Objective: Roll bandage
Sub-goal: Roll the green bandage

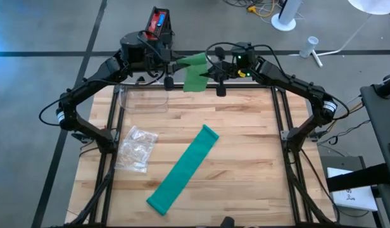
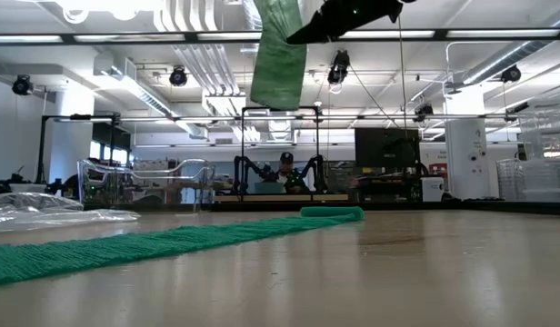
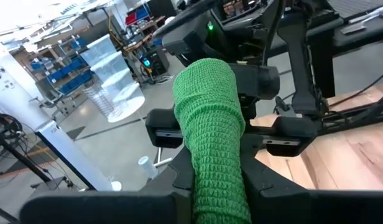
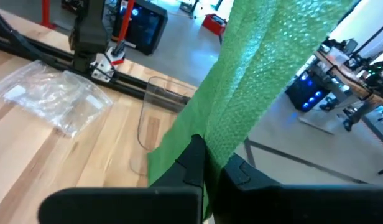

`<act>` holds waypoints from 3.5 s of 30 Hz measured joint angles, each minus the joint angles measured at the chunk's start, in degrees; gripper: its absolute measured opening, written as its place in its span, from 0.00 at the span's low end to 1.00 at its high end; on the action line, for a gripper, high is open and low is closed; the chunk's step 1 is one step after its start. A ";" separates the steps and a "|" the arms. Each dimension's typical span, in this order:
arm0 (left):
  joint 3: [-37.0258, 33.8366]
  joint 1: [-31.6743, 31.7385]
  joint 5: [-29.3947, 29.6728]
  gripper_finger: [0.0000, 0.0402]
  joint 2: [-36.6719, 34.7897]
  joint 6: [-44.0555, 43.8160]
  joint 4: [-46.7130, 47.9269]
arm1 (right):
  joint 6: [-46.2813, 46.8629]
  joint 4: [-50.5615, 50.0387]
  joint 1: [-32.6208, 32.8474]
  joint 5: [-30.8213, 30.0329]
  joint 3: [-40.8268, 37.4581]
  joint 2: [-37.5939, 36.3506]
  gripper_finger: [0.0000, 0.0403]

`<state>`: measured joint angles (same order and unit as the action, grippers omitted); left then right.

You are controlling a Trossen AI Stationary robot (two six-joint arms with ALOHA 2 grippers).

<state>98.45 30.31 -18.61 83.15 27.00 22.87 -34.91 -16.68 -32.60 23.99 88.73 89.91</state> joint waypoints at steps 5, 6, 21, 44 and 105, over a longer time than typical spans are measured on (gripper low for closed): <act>-0.77 0.08 0.08 0.11 1.50 2.98 -0.23 | 3.00 1.09 0.10 0.02 0.74 0.00 0.04; -0.80 0.08 0.09 0.11 1.77 3.77 -0.27 | 3.67 1.11 0.09 0.00 1.16 -0.03 0.05; -0.86 0.18 4.90 0.11 1.23 12.13 -0.13 | 0.76 -15.25 0.09 -7.95 12.01 -2.56 0.63; -2.64 -2.83 14.42 0.10 1.25 40.99 -1.67 | 25.75 -2.75 -0.86 9.01 18.49 5.03 0.72; 0.39 10.62 -20.03 0.31 2.17 -1.94 2.15 | 14.11 17.42 -0.60 12.66 2.43 1.63 0.12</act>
<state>98.84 40.93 -38.64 85.32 25.06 25.03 -20.80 0.74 -33.20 36.65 91.15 91.54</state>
